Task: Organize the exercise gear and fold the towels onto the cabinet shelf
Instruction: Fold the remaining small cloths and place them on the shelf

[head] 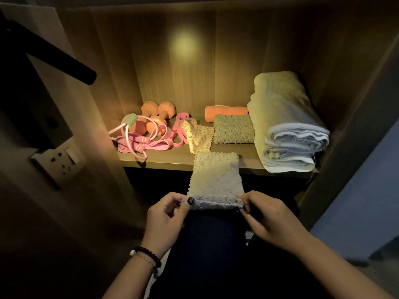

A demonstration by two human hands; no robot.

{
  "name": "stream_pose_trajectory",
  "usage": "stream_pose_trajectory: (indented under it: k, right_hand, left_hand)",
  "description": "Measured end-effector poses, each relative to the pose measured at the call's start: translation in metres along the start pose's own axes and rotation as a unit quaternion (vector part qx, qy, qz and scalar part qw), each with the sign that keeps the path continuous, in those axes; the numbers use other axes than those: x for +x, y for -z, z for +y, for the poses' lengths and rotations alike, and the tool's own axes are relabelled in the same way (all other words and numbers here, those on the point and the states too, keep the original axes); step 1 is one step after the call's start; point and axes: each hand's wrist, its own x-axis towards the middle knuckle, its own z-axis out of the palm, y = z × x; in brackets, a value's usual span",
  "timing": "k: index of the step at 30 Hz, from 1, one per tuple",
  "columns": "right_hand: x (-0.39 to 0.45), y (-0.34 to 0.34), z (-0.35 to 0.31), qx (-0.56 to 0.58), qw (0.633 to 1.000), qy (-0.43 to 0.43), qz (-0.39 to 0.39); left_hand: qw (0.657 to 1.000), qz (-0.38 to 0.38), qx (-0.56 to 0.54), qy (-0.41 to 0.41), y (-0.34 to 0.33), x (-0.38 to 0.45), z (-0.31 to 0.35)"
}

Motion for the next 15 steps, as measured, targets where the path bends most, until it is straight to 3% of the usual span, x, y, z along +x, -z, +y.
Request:
stream_pose_trajectory:
  k: [8, 15]
  right_hand:
    - [-0.023, -0.014, -0.014, 0.054, 0.994, -0.092, 0.029]
    - [-0.009, -0.033, -0.017, 0.138, 0.956, -0.244, 0.090]
  left_hand:
    - [0.995, 0.054, 0.055, -0.064, -0.011, -0.020, -0.006]
    - [0.996, 0.079, 0.034, 0.000, -0.019, 0.002, -0.004]
